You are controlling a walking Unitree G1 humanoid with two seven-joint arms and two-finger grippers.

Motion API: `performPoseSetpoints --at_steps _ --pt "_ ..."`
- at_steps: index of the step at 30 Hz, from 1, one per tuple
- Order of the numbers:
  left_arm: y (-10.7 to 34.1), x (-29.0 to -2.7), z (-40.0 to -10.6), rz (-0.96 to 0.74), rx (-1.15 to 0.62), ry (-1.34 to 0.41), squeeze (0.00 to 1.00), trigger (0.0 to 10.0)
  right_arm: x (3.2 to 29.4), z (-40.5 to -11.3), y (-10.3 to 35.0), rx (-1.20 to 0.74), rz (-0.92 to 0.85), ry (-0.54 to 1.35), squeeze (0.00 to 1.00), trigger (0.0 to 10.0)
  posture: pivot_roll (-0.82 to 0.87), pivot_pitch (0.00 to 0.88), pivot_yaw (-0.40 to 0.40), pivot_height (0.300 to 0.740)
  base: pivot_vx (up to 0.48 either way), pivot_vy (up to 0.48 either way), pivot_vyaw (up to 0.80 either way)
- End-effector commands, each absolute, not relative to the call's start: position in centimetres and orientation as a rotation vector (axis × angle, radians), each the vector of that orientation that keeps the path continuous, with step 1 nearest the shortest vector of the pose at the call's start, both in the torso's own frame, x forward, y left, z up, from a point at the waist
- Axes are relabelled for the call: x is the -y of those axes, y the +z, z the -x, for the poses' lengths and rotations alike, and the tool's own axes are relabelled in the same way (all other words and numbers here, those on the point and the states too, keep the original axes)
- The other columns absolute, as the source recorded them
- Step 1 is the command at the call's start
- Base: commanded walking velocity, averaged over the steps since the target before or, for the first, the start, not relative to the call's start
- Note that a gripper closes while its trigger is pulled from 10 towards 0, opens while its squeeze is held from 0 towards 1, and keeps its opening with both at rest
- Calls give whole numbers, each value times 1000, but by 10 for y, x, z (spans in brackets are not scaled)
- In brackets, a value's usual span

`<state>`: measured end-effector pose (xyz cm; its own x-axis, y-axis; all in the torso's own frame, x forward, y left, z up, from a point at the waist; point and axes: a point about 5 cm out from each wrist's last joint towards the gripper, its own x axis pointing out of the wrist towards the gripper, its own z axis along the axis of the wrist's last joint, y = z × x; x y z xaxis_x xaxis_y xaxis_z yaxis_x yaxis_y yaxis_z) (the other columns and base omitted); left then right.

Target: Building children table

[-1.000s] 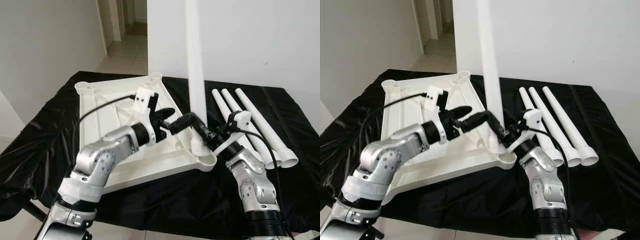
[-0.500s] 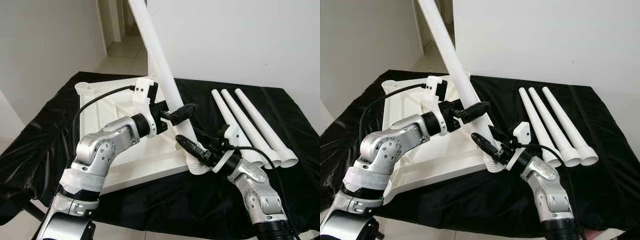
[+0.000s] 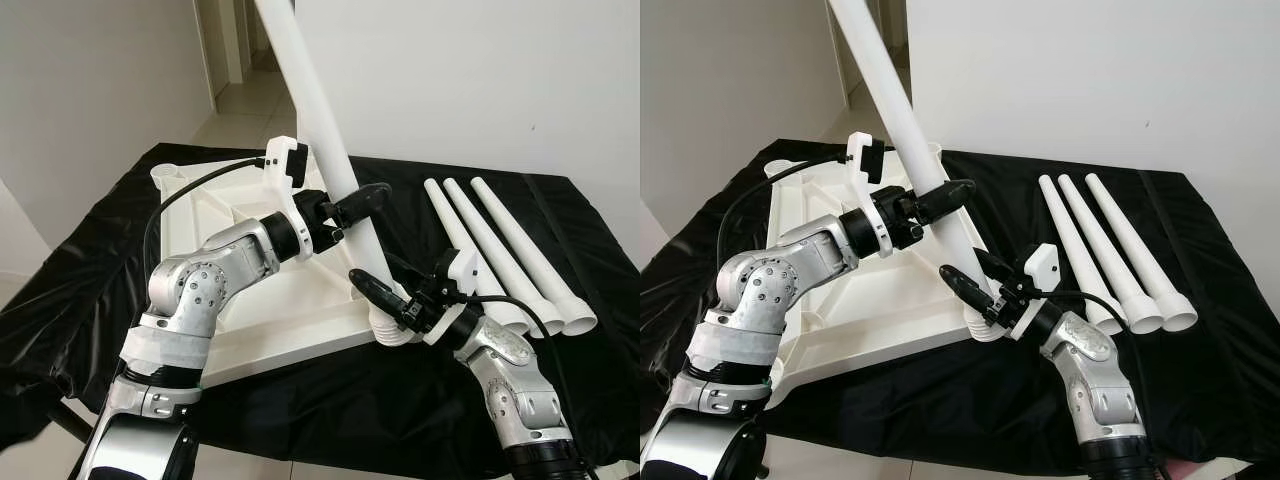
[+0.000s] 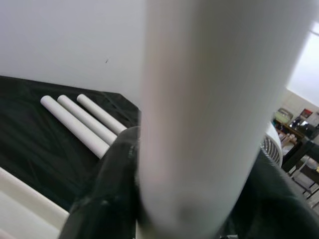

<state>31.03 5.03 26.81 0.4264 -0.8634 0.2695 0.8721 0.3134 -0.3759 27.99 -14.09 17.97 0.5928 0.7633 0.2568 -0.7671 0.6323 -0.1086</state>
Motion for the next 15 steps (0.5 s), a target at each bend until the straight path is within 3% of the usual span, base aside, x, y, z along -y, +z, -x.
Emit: performPoseSetpoints --at_steps 1,7,8,11,12,14,15 --pt "271 -43 -300 511 25 -1282 0 0 142 -285 183 303 -11 841 0 10000 -15 0 61 740 0 0 0" --pt "271 -42 -301 507 14 -1270 0 0 148 -295 185 287 -20 725 0 10000 -16 0 62 740 0 0 0" --pt "271 -42 -302 493 4 -1259 0 10000 151 -299 185 273 -18 676 0 10000 -17 0 63 740 0 0 0" --pt "270 -40 -305 448 -15 -1231 0 10000 153 -304 185 251 -32 619 0 10000 -17 0 63 740 0 0 0" --pt "269 -40 -306 441 -18 -1219 0 10000 153 -305 185 248 -43 606 682 10000 -17 0 62 740 0 0 0" --pt "269 -40 -306 441 -18 -1219 0 10000 153 -305 185 248 -43 606 682 10000 -17 0 62 740 0 0 0" --pt "269 -40 -307 437 -22 -1201 0 10000 153 -306 186 255 -48 595 1000 10000 -17 0 62 740 0 0 0"
